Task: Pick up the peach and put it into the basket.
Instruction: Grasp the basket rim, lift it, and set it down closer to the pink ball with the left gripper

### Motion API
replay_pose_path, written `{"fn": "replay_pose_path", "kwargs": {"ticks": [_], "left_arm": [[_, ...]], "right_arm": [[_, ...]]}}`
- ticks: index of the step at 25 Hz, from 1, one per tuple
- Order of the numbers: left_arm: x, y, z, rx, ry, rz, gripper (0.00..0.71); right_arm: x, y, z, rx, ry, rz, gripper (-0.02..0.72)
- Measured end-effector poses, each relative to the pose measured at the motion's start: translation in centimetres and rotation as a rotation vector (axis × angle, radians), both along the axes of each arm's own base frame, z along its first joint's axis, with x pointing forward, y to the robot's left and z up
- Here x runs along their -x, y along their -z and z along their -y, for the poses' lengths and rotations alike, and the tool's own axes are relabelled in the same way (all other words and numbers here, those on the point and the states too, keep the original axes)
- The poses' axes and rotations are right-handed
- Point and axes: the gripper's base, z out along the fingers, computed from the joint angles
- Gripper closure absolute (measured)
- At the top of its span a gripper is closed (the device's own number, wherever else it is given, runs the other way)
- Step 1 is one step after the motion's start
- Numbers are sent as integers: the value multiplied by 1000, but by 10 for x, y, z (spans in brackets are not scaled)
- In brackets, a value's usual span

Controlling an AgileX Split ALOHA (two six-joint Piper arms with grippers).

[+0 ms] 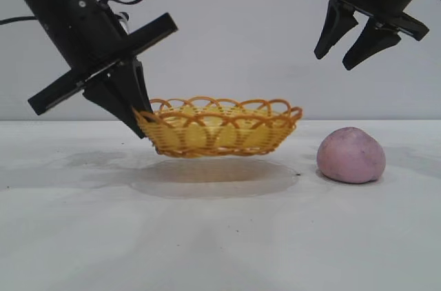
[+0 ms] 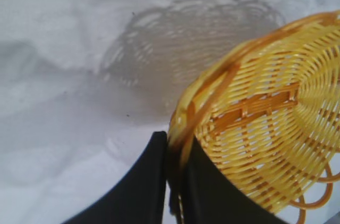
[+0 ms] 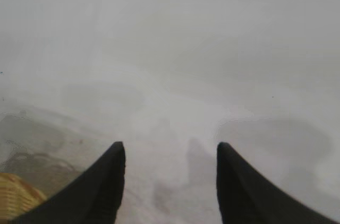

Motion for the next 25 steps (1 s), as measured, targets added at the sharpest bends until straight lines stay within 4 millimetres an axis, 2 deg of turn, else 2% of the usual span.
{"fn": "replay_pose_path", "kwargs": {"ticks": [7,8,11,12,16,21,25], "left_arm": [[-2,4,0,-5,-11,4,710],[-2,4,0,-3,-12,4,639],[-2,3,0,-1,-13,3,639],[-2,3,0,0,-15,3,583],[-2,3,0,3,-17,2,459],[-2,3,1,5,-13,-1,463],[-4,-4,0,-29,67,5,463]], "right_arm": [[0,0,0,0,0,0,332],[0,0,0,0,0,0,332],[0,0,0,0,0,0,332],[0,0,0,0,-1,-1,332],[0,0,0,-5,0,-3,332],[1,0,-1,-8,-8,-12,332],[1,0,-1,-10,-8,-14,332]]}}
